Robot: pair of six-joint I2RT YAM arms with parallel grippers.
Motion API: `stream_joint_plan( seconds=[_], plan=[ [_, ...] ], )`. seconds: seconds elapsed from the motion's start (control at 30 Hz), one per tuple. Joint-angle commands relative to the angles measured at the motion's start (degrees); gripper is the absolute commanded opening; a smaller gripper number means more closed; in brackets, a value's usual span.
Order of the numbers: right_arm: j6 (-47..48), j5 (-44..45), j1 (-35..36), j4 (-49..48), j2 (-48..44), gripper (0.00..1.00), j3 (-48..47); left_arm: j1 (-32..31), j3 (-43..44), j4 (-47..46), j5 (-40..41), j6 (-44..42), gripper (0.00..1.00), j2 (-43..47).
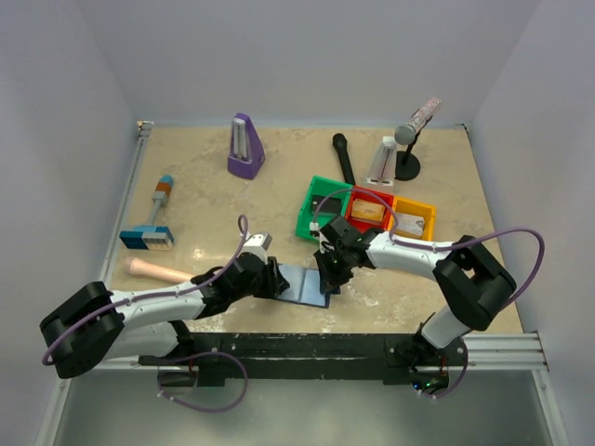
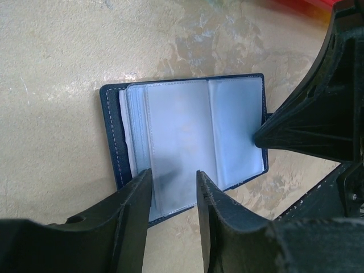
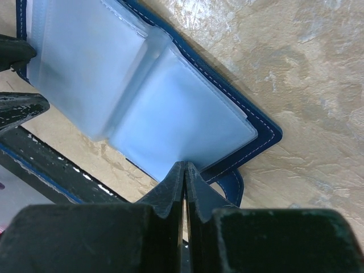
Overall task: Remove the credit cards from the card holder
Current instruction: Remove the credit card from the card holder.
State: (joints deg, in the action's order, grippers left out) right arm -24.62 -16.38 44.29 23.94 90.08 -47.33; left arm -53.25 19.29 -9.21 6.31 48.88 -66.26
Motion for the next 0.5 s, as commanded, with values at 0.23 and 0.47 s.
stream_joint_plan(
  seconds=[0.23, 0.47],
  plan=[
    [-0.3, 1.4, 0.2, -0.1, 0.7, 0.05, 0.4, 0.3, 1.6, -5.1, -2.5, -0.2, 0.43, -1.1],
    [-0.4, 1.4, 0.1, -0.5, 1.1, 0.04, 0.5, 0.3, 2.5, -4.1, -3.4, -1.9, 0.45, -1.7]
  ],
)
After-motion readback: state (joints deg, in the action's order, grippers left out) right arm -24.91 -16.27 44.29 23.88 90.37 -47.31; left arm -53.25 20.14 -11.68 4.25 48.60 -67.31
